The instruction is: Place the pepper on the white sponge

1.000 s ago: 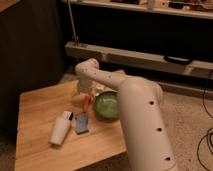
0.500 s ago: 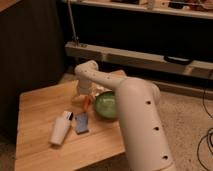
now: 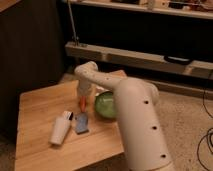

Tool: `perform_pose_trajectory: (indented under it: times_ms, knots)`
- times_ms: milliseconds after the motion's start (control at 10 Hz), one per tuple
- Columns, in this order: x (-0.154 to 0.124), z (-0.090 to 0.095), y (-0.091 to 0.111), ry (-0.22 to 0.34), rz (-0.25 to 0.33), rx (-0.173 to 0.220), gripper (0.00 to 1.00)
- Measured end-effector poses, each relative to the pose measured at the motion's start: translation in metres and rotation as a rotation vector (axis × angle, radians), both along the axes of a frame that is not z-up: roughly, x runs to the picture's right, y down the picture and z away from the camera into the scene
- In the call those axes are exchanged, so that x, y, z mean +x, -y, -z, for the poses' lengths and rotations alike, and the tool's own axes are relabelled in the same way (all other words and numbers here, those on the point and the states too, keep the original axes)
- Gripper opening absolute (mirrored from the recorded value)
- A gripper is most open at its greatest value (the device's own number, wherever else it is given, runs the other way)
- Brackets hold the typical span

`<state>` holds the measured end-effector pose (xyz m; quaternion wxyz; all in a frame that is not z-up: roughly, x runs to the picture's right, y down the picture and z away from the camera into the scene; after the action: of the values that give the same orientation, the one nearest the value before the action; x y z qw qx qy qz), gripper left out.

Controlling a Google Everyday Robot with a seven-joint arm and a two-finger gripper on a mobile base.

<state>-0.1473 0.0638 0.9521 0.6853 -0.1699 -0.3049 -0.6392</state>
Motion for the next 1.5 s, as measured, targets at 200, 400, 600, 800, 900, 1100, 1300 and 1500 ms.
perform_pose_trajectory:
  times_ms: [200,400,600,800,900,1100,1300,1500]
  knots:
    - [0.002,0.004,0.001,0.003,-0.006,0.010,0.35]
    - [0.004,0.022,0.008,0.030,-0.015,0.028,0.35]
    - [0.008,0.046,0.012,0.080,-0.019,0.044,0.35]
    - [0.012,0.076,0.010,0.133,-0.016,0.049,0.35]
    - [0.012,0.084,0.005,0.144,-0.011,0.047,0.35]
    - [0.006,0.100,-0.028,0.172,0.017,0.028,0.35]
    - [0.012,0.114,-0.059,0.176,0.036,0.013,0.35]
    - [0.018,0.119,-0.074,0.171,0.037,0.002,0.32]
